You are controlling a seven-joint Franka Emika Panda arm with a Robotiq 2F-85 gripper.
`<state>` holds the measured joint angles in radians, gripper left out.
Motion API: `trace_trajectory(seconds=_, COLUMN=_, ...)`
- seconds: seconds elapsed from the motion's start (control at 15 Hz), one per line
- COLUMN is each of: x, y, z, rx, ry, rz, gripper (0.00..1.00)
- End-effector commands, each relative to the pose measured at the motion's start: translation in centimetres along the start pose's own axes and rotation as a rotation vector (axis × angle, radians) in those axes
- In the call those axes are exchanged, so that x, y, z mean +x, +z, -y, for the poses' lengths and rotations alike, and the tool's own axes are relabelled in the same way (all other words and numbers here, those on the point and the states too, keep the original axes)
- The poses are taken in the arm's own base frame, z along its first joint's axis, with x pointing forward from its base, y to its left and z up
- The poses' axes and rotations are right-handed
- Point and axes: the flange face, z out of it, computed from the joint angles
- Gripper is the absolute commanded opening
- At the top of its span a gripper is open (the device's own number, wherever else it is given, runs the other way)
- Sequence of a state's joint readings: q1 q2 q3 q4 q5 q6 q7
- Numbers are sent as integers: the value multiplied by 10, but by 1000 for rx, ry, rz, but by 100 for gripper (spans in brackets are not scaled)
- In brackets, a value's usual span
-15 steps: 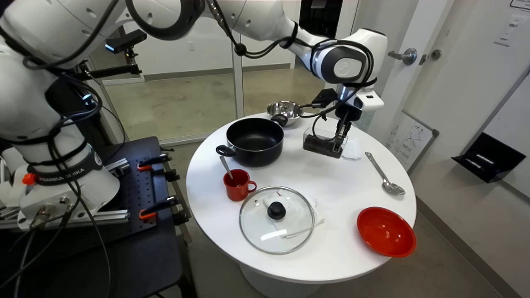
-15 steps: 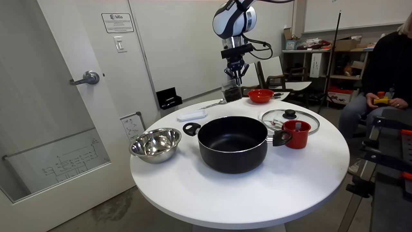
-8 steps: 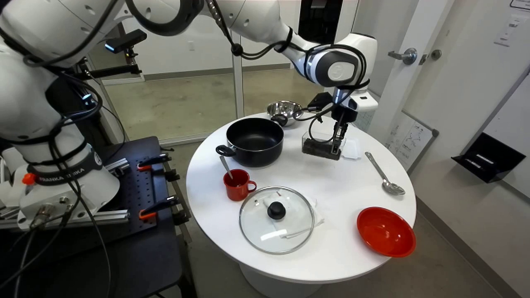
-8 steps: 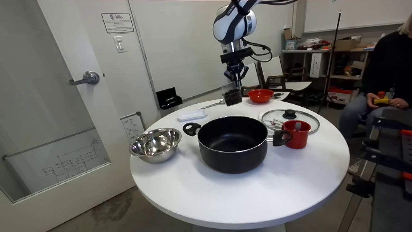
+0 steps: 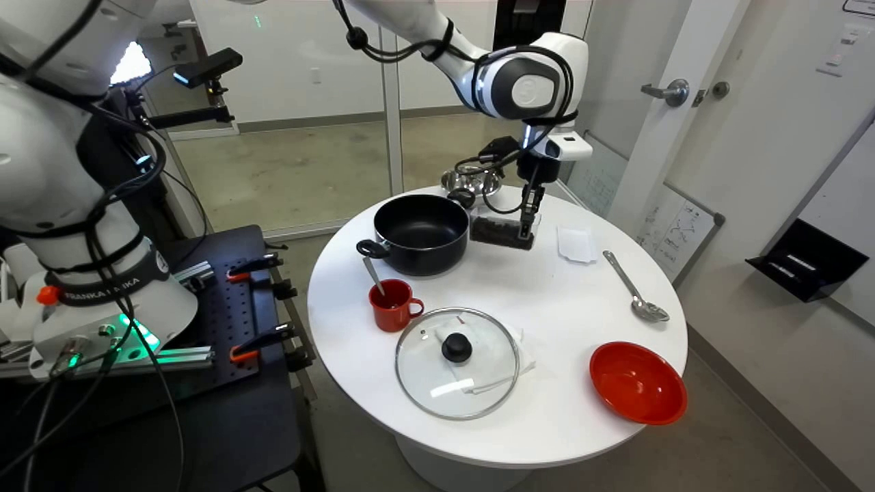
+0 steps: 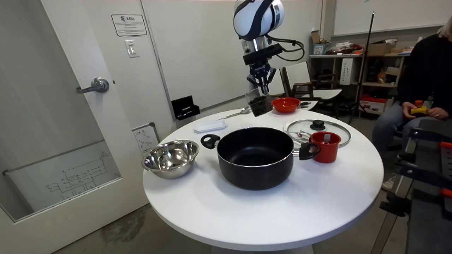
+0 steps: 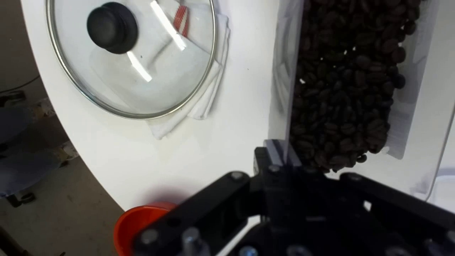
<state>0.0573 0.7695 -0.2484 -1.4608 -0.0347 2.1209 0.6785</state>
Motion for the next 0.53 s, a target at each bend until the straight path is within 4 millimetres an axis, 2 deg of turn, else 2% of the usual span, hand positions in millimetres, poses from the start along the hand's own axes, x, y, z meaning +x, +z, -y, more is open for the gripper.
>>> trace_trajectory(seconds=0.0, x=-39, y=-14, z=-14, rx=-26, ry=-45, rz=-4, gripper=1)
trace_trajectory(seconds=0.47, x=-99, y=-4, z=-14, rx=-51, ry=-162, rz=36, gripper=1)
